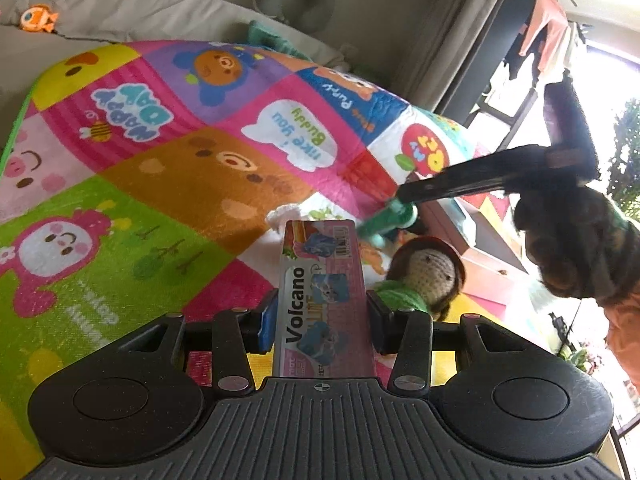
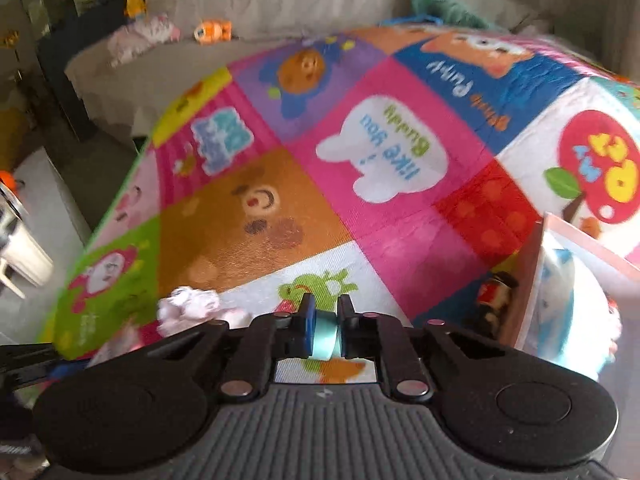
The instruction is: Organize objects
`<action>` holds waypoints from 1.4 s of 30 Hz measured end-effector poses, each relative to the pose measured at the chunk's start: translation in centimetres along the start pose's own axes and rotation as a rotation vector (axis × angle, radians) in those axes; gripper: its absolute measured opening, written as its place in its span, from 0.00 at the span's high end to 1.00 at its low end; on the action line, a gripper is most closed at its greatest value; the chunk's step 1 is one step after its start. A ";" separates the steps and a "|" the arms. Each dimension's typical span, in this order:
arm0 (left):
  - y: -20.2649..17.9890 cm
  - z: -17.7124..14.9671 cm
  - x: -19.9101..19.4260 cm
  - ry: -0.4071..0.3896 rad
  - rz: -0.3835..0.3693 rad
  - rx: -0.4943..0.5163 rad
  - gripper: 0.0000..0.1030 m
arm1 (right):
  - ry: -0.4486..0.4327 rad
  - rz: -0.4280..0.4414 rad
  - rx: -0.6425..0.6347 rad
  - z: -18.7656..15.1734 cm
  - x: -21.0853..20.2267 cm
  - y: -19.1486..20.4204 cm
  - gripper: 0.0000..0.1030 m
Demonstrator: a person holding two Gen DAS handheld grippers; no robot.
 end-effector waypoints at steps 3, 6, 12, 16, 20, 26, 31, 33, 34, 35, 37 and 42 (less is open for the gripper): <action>-0.8 0.1 0.1 0.003 -0.008 0.019 0.53 | -0.044 -0.001 0.011 -0.5 -2.8 -0.6 0.94; -1.7 0.3 0.2 0.002 -0.015 0.029 0.53 | -0.068 -0.034 0.021 -0.7 -3.7 -1.4 0.89; -2.4 0.2 0.0 0.000 -0.008 0.059 0.53 | -0.037 0.018 0.090 -1.5 -1.9 -1.7 0.51; -1.4 0.3 0.1 -0.004 0.010 0.038 0.53 | 0.048 0.090 0.196 -2.0 1.4 -0.8 0.51; -0.4 0.1 0.3 0.000 0.008 0.014 0.53 | 0.150 0.066 0.178 -2.4 5.4 0.5 0.55; 0.5 -0.1 0.5 0.005 -0.002 -0.014 0.53 | 0.254 -0.006 0.117 -2.4 9.1 1.8 0.87; 0.9 0.1 0.2 -0.002 0.008 -0.022 0.53 | 0.166 -0.007 0.087 -1.9 6.4 1.9 0.92; 0.7 0.2 -0.1 -0.007 0.007 -0.013 0.53 | 0.103 0.013 0.108 -1.8 3.8 1.7 0.93; 0.4 0.3 -0.2 -0.009 0.005 -0.005 0.53 | 0.069 0.024 0.115 -1.7 2.4 1.5 0.95; 0.0 0.4 -0.3 -0.012 0.004 0.003 0.53 | 0.040 0.032 0.122 -1.6 1.1 1.3 0.98; -1.1 0.8 -0.6 -0.018 -0.006 0.028 0.53 | -0.056 0.042 0.139 -1.7 -2.8 0.9 0.99; -5.4 1.5 -1.1 -0.030 -0.047 0.118 0.53 | -0.222 0.074 0.192 -4.3 -10.7 -1.1 0.99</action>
Point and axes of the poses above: each gripper's, at about its wrist camera, not at the fingertips, and x roughly the way its jaws point, y to its left, z to its top, the point moved 10 cm from there along x, roughly the way its jaws point, and after that the axes turned 7 degrees about z, right-handed, at the moved point
